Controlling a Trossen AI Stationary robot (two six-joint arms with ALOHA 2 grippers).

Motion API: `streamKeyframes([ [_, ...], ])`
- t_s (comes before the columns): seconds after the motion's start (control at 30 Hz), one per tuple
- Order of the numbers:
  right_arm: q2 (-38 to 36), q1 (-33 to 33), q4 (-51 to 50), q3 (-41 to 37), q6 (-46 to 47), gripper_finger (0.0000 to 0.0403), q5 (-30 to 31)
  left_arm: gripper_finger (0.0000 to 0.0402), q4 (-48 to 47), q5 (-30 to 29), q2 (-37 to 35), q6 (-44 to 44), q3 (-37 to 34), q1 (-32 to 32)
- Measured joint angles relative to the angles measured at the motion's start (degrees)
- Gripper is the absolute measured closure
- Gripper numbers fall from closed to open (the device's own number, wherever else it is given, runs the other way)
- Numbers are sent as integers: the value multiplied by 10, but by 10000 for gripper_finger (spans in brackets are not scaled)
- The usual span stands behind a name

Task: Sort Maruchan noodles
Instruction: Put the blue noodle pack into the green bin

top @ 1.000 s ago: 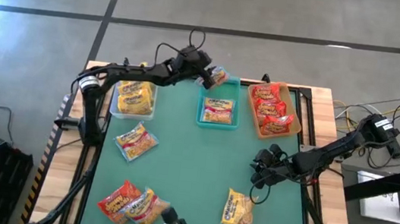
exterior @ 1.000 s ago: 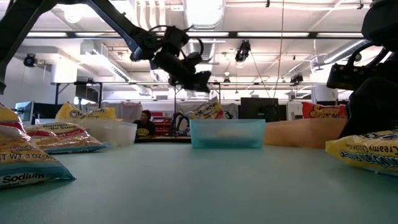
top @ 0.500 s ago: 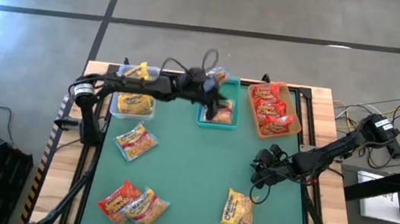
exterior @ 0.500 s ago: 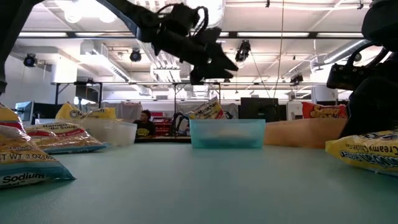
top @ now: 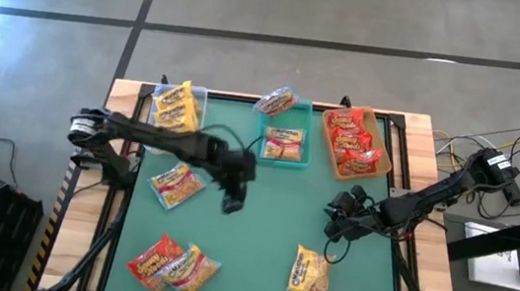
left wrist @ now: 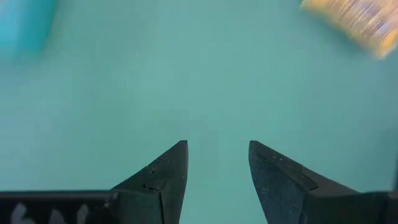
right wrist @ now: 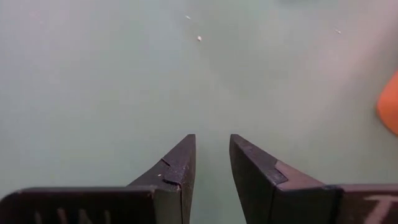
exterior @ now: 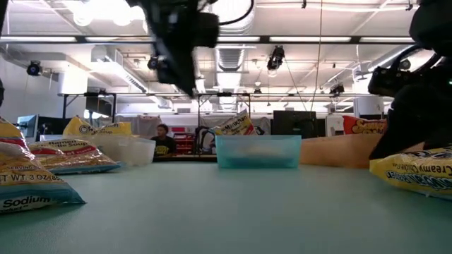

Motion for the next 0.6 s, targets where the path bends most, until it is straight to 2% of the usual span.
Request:
streamKeyframes([
  [0.13,0,0,23,0,0,314,1,249,-151,-74,-13,-86,-14,-49],
  [0.23,0,0,30,0,-1,314,1,249,-219,-104,-32,-166,-40,-80],
  [0.4,0,0,29,0,-1,314,-4,249,-218,-114,-92,-300,-130,-112],
  [0.6,0,0,26,0,-2,314,-4,249,-212,-129,-168,-506,-249,-126],
])
